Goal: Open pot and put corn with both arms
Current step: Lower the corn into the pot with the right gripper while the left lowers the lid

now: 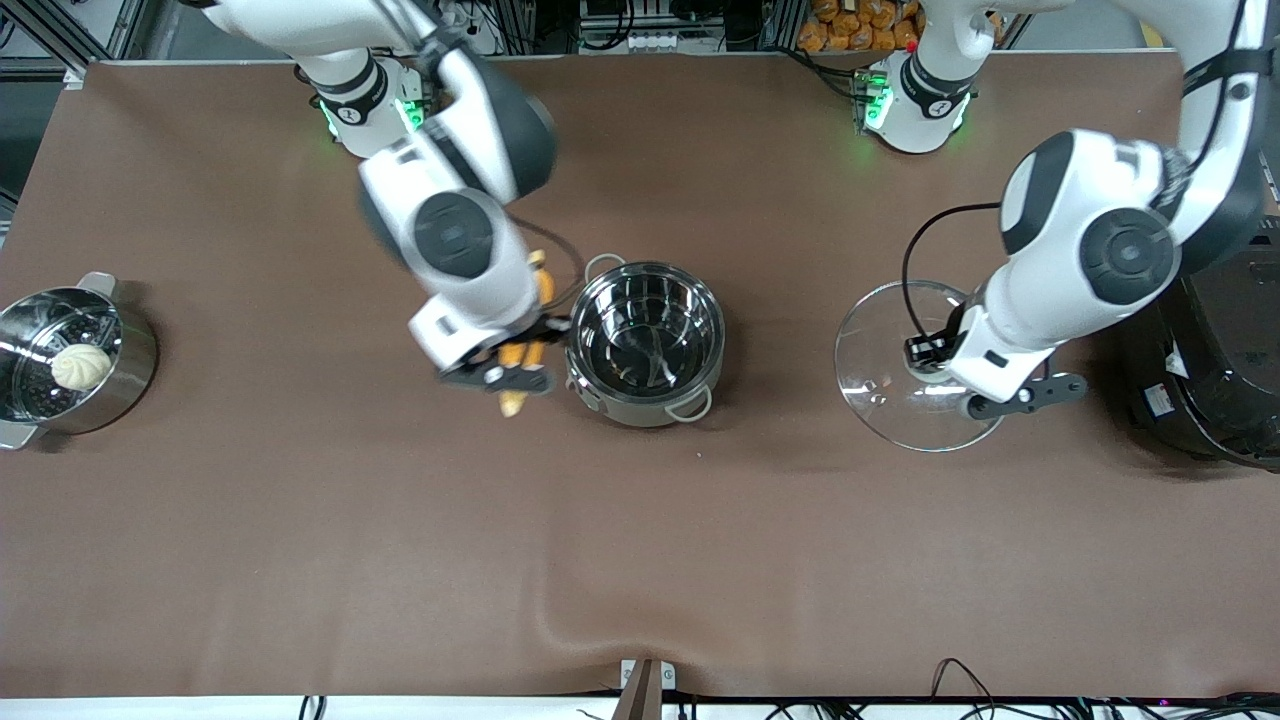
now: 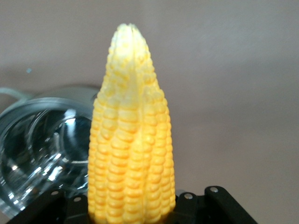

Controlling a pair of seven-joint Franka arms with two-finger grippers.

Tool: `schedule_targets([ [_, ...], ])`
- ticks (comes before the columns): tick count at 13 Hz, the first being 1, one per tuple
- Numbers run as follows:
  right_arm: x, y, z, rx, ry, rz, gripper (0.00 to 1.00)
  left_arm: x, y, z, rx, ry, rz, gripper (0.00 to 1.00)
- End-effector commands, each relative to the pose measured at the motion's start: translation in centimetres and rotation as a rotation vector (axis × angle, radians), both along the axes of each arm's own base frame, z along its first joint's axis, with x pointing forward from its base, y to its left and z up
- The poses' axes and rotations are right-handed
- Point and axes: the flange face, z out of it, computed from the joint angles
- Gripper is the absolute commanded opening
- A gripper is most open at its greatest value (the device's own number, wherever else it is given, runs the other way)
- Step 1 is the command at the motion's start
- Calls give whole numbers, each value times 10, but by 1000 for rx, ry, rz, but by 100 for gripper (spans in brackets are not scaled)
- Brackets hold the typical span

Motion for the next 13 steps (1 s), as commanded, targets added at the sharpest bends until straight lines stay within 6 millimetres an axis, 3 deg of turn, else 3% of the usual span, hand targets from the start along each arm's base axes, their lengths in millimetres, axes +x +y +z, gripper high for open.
schedule_targets([
  [1,-17,38,-18,-16,3,17,0,-22,27,-32,51,-49,-20,0],
  [2,-29,59,-31,-11,0,46,0,-30,34,-59,51,-61,-21,0],
  [5,-52,105,-73,8,-22,9,0,-41,66,-108,60,-93,-9,0],
  [7,-57,115,-91,15,-22,16,0,-50,90,-137,50,-91,27,0],
  [10,-66,127,-107,15,-22,26,1,-64,94,-168,32,-103,30,0],
  [12,-65,129,-112,26,-31,24,11,-66,93,-180,31,-80,28,0],
  [13,-64,130,-111,39,-42,23,25,-67,93,-186,29,-69,29,0],
])
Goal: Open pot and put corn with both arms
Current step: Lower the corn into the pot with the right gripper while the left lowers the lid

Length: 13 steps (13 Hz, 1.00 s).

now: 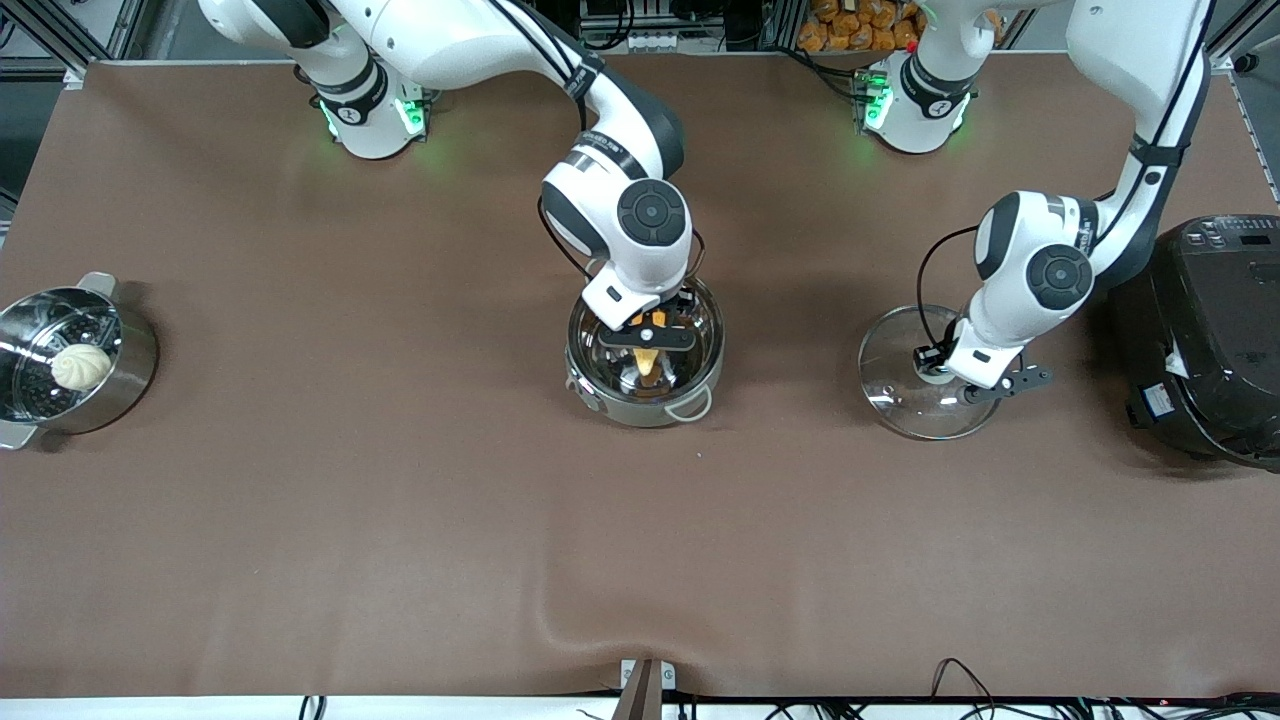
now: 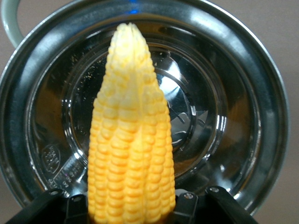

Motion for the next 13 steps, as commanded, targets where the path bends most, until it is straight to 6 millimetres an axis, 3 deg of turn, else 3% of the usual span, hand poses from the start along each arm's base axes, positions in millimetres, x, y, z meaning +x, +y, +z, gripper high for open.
schedule_targets([
  [1,6,8,5,30,-40,-21,41,0,-1,-3,2,-2,-20,0],
  [3,13,7,4,54,-66,-29,80,-2,-4,-12,1,15,-25,5],
  [4,15,7,2,53,-75,-26,100,0,-5,-13,-1,15,-23,53],
  [5,16,8,3,62,-83,-28,100,1,-5,-11,0,13,-24,100],
  [8,16,7,3,63,-82,-32,100,15,-17,30,5,-27,-39,100],
  [10,23,0,12,69,-80,-41,100,33,-19,85,26,-39,-35,100],
  [11,33,-11,26,84,-84,-64,100,45,-20,115,37,-34,-30,100],
  [13,59,-58,73,80,-46,-138,100,64,-29,169,49,-19,-47,100],
])
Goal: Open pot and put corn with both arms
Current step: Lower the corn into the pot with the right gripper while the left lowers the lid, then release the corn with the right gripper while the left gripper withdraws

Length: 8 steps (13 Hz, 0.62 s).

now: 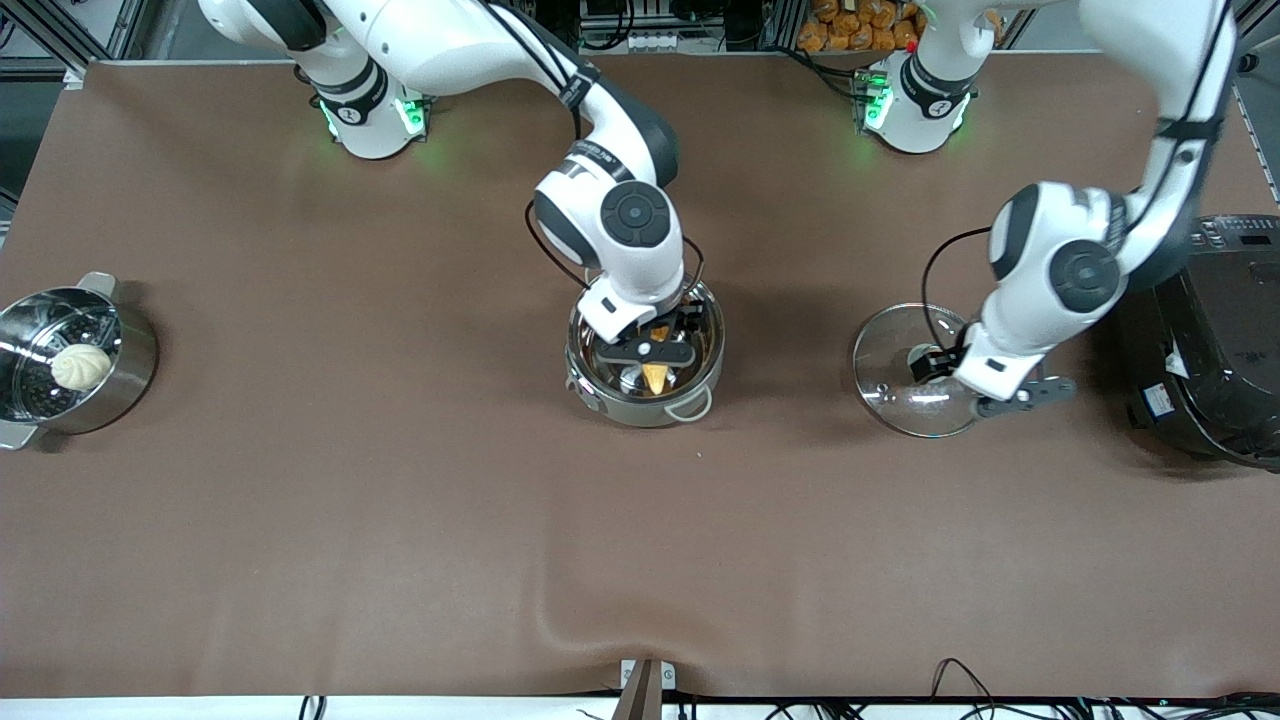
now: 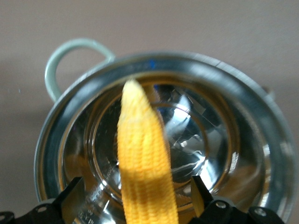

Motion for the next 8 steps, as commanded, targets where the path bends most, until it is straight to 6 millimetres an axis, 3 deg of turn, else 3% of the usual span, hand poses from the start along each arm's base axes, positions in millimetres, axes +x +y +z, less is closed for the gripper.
schedule_targets([
  [1,41,-76,81,33,40,-123,100,19,-11,72,21,12,-44,100],
  [3,59,-137,142,43,34,-204,100,26,-10,115,21,9,-94,100],
  [4,66,-177,173,39,27,-243,100,28,-5,137,19,7,-126,100],
  [6,76,-277,226,43,-19,-146,100,28,1,174,20,12,-175,100],
  [8,75,-362,262,26,-34,-55,100,25,2,204,21,16,-179,100],
])
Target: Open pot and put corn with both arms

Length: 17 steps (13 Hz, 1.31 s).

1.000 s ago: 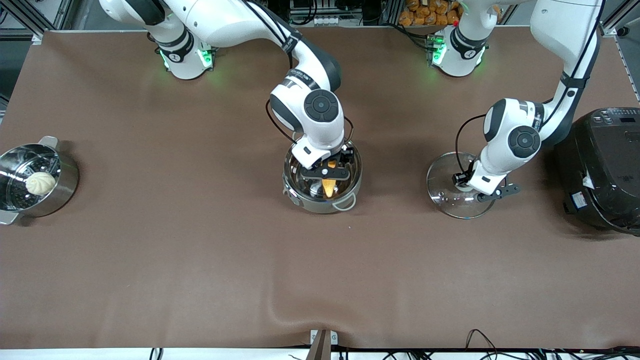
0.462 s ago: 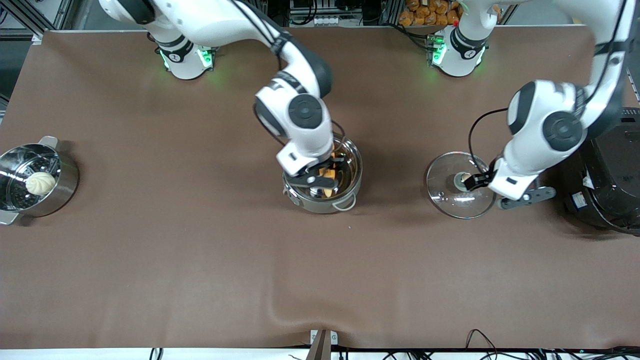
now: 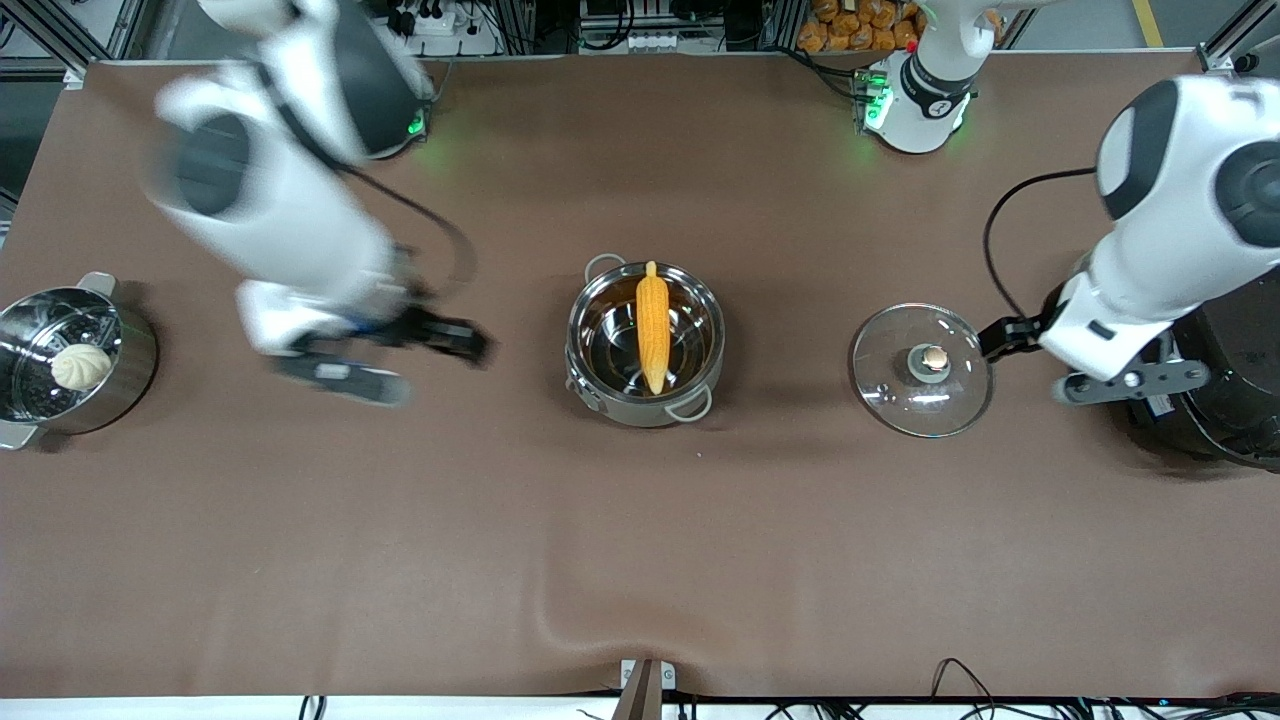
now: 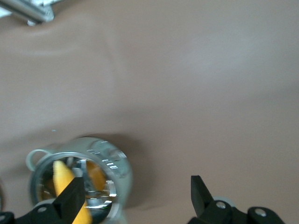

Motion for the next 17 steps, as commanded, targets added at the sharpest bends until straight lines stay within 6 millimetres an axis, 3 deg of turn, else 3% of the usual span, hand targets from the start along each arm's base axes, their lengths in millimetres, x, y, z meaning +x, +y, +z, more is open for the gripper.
schedule_targets([
  [1,-19,-93,31,-17,-7,87,100,-4,0,40,-12,9,-19,100],
  [5,-34,-230,59,-56,-67,251,100,-20,3,81,-56,4,-24,100],
  [7,-48,-265,64,-69,-81,260,100,-30,15,98,-74,-12,-44,100],
  [11,-69,-277,65,-74,-82,255,100,-48,24,103,-110,15,-50,100],
  [17,-68,-286,66,-115,-85,249,100,-50,34,104,-102,13,-40,100],
])
